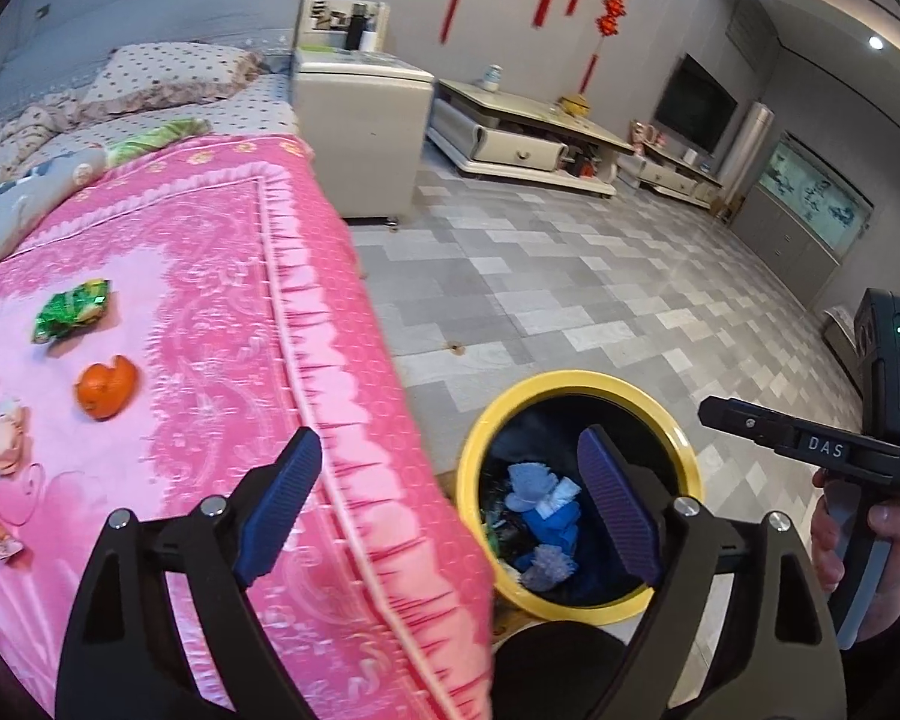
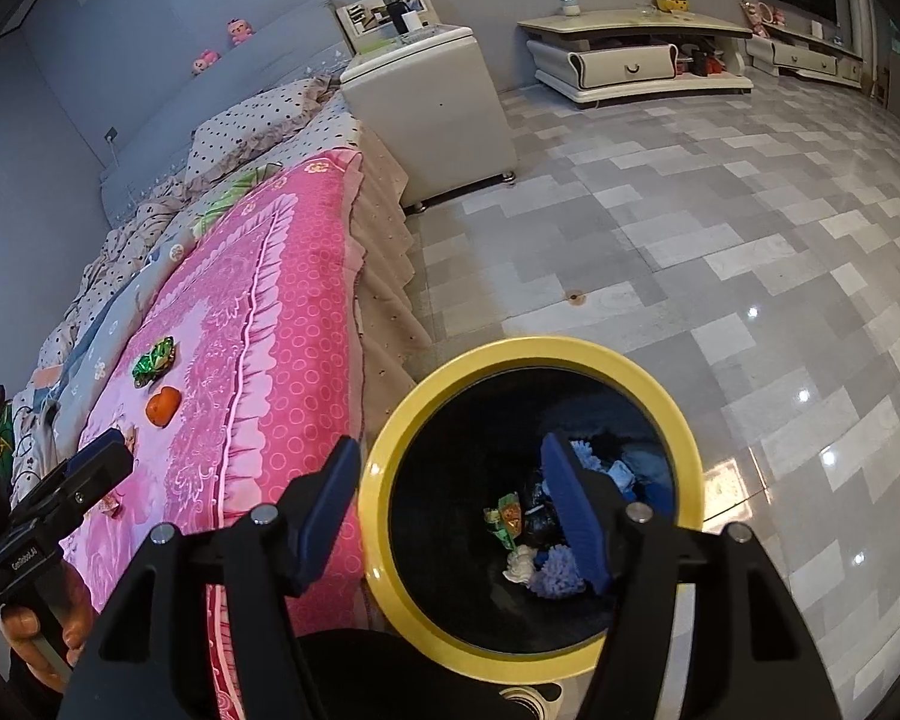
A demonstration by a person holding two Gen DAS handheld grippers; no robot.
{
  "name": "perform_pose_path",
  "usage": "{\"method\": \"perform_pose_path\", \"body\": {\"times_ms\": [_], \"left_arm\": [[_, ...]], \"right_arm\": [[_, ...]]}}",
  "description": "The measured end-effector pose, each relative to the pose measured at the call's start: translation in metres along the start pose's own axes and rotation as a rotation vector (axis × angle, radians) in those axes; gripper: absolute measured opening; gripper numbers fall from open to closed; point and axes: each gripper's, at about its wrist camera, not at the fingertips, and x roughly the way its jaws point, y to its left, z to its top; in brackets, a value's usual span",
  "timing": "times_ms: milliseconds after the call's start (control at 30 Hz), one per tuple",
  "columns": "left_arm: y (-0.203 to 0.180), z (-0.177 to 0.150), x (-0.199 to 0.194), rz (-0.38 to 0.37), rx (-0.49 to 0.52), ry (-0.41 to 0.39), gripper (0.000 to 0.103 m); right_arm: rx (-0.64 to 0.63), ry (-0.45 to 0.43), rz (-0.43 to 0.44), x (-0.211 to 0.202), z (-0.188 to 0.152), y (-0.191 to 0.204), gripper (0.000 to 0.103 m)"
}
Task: Collect trash
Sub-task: 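Move both tools back to the bed toward the orange peel and pomelo wrapper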
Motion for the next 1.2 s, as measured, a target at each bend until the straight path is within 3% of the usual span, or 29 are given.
{"method": "perform_pose_path", "body": {"times_ms": [467,800,1200], "left_arm": [[0.123,-0.011,-0.068,0.239,-0.172,-0.058,0.091],[0.22,-0.041,-0.108,0.396,-0.335,-0.048,0.091],[0.298,-0.075,-0.124,0.491,-0.506,-0.033,0.091]], "right_arm": [[-0.179,-0.027,0.097,0.018,0.026,0.121,0.082],[-0.296,0.008,0.162,0.054,0.038,0.206,0.082],[-0.387,0.094,0.208,0.123,0.031,0.289,0.082]]}}
